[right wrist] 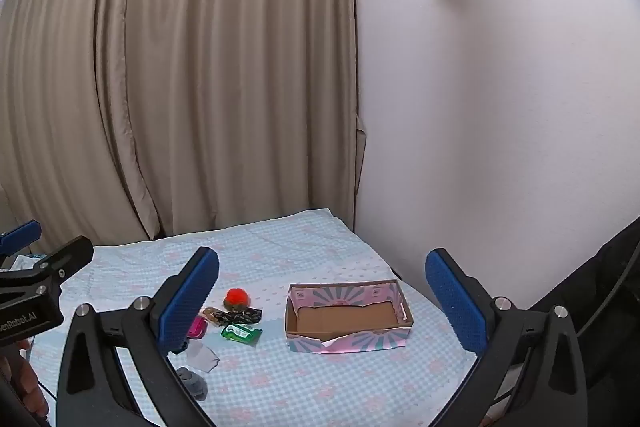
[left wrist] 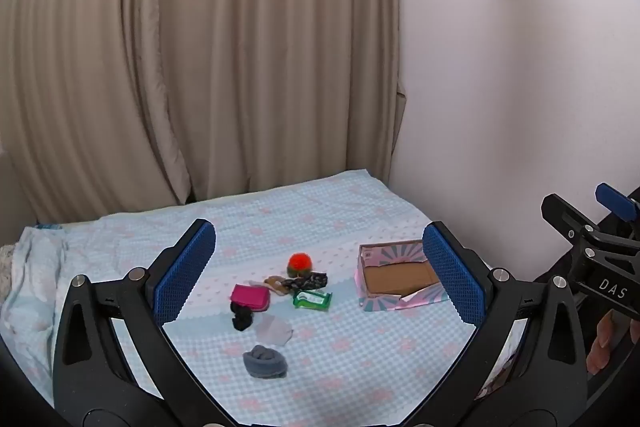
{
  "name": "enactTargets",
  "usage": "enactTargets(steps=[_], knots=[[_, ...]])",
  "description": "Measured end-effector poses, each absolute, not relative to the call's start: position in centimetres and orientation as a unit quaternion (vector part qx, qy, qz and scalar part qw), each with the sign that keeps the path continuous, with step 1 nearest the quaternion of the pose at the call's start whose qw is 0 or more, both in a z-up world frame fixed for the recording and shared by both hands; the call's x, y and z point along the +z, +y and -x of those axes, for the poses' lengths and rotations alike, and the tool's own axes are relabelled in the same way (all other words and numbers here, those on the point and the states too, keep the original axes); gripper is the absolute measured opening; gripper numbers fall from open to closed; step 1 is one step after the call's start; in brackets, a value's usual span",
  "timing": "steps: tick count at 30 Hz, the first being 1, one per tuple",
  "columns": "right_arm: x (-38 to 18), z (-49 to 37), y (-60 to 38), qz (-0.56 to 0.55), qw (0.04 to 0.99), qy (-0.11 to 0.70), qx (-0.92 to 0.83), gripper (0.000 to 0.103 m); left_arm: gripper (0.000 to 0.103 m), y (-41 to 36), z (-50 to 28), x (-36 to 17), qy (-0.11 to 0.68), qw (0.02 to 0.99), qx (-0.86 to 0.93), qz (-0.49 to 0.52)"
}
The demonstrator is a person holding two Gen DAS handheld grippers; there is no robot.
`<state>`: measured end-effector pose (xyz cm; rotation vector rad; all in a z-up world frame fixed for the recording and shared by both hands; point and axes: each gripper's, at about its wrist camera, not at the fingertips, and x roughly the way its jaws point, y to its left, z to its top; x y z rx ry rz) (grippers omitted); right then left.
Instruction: Organize soft objects
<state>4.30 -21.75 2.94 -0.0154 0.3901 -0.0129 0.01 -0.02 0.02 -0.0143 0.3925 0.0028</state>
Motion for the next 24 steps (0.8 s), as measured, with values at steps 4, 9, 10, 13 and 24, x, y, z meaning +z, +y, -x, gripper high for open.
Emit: enactTargets(steps=[4, 9, 10, 13, 24], knots=[[2.4, -4.4, -22.1, 0.008, 0.981, 0.192, -0.004, 0.103, 0.103, -0.1, 0.0, 0.1, 0.195, 0.981, 0.001, 0.005], [2.0, -4.4, -22.2, 0.007, 0.981, 0.192, -0.001, 0.103, 0.103, -0.3, -0.1, 0.1, 0.197, 0.98, 0.0, 0.002], [1.9, -4.5, -22.2, 0.007, 0.981, 0.192, 0.0, 0.103, 0.103, -0.3, -0.1, 0.1, 0.197, 0.98, 0.0, 0.001], [1.7, -4.3, -22.2, 0.008, 0.982, 0.19, 0.001, 0.103, 0.103, 0.1, -0.6, 0.0, 0.198, 0.98, 0.002, 0.007], [1.8, -4.3, -22.2, 0.007, 0.982, 0.189, 0.001, 0.103, 0.103, -0.6, -0.3, -0.6, 0.198, 0.98, 0.002, 0.004]])
